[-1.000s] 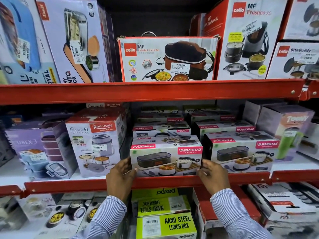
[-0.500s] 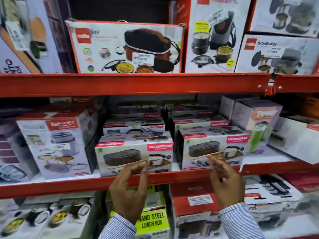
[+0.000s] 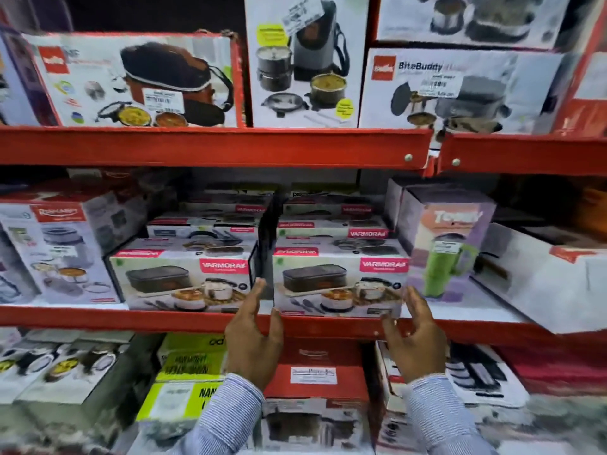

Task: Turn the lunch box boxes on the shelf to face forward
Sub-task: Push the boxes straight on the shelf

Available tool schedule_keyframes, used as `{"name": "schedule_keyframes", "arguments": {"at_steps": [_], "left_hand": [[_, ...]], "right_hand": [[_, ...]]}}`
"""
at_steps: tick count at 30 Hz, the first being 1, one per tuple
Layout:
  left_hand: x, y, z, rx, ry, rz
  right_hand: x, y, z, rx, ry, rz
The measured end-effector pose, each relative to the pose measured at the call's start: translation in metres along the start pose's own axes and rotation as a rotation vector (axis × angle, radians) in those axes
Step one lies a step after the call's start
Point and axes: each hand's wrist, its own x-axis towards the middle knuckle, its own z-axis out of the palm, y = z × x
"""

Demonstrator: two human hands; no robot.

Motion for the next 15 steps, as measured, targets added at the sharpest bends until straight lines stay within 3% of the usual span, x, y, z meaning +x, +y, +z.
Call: {"name": "schedule_keyframes", "arguments": {"at_steps": [5, 15], "left_hand": [[0.001, 0.001, 0.012, 0.061, -0.048, -0.048], [0.010, 0.004, 0.021, 0.123, -0.049, -0.037]], "right_hand": [[0.016, 0.005, -0.004, -0.012, -0.138, 0.077], [0.028, 0.010, -0.013, -0.043, -0.200, 0.061]]}}
